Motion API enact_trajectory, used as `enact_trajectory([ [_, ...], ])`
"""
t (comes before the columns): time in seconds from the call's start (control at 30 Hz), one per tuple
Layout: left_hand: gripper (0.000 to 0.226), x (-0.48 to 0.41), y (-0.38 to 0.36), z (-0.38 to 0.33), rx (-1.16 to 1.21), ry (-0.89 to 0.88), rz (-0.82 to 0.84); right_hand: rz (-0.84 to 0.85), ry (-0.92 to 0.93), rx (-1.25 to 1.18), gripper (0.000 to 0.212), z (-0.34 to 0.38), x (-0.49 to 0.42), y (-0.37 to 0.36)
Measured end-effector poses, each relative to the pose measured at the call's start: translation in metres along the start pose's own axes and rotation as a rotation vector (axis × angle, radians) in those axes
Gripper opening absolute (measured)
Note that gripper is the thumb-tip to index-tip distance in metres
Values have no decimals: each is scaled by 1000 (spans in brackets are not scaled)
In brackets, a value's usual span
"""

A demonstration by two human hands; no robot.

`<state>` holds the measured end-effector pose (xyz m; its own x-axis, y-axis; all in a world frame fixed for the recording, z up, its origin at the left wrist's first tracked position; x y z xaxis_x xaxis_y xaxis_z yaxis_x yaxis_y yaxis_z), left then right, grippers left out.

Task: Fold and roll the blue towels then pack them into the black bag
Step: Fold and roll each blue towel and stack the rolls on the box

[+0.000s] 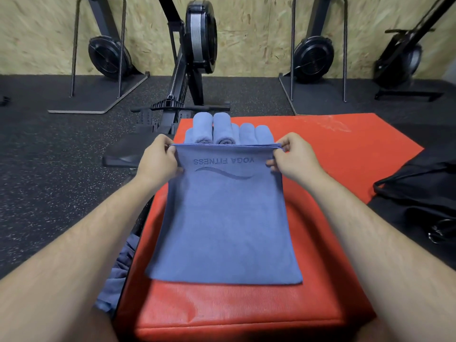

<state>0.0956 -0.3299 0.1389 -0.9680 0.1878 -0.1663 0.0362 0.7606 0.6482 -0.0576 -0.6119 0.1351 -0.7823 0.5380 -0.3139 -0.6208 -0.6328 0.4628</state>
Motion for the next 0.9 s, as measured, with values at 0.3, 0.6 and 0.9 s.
enact_trajectory([
  [0.3, 5, 13, 7, 10, 42, -112, 29, 36, 224, 113, 13, -3, 17, 7],
  [0.6, 11, 75, 19, 39, -9, -203, 181, 255, 309, 312, 6, -18, 83, 22],
  [0.9, 39, 128, 14, 71, -30, -299, 222, 373, 350, 381, 11, -22, 141, 21],
])
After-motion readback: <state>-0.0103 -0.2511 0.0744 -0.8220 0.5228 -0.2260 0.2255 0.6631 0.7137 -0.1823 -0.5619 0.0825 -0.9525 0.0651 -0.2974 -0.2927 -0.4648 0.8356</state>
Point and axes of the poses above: each hand's wrist, its own x-axis away from the middle knuckle, its own y-axis out of the back of the hand, z = x × y, the point moved 5 cm from there along -x, towards the middle knuckle, and after that the axes turned 9 degrees about y, right-handed, at the moved point
